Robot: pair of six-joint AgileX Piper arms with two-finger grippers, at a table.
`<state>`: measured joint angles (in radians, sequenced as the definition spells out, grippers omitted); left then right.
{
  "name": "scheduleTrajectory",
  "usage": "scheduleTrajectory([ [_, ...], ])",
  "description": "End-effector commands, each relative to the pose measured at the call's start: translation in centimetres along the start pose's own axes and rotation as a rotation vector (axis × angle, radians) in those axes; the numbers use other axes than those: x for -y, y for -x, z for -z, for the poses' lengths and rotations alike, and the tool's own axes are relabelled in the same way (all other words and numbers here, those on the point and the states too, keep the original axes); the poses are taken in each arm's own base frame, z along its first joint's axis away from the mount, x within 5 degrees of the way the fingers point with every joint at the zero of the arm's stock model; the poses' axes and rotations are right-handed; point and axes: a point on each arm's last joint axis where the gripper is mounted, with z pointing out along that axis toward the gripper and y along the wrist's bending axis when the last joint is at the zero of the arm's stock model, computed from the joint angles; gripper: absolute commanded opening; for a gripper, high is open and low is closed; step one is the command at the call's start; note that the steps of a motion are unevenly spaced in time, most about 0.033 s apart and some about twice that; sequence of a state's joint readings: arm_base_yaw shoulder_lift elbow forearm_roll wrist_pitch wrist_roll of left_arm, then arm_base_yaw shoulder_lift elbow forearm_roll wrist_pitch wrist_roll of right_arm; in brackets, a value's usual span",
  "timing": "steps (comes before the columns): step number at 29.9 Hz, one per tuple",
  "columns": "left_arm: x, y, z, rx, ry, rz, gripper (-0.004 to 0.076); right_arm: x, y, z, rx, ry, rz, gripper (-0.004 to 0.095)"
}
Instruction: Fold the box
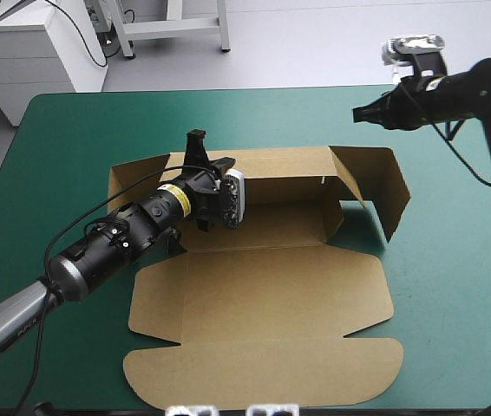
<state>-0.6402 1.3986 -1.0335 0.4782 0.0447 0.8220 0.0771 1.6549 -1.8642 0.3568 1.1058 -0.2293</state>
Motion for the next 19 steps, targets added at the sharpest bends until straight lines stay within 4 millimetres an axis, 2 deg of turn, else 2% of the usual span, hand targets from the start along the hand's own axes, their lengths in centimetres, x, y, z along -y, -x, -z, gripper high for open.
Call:
scheduleTrajectory([
  [1,-2.5,1.1,1.5,0.086,0.137,0.016,-0.0008,-1.0,1.6,-0.7,0.058,-0.061,0.013,-0.0014],
  [5,-2.4,1.0,1.5,0.080,0.130,0.021,-0.0008,-0.5,1.9,-3.5,-0.022,-0.031,-0.016,-0.0016],
  [10,-2.3,0.9,1.4,0.065,0.114,0.021,-0.0008,0.3,0.8,-5.9,-0.166,-0.045,-0.025,-0.0016],
  [19,-2.1,0.3,1.3,0.037,0.096,0.029,-0.0008,0.0,0.4,-6.3,-0.199,0.002,-0.068,-0.0017],
])
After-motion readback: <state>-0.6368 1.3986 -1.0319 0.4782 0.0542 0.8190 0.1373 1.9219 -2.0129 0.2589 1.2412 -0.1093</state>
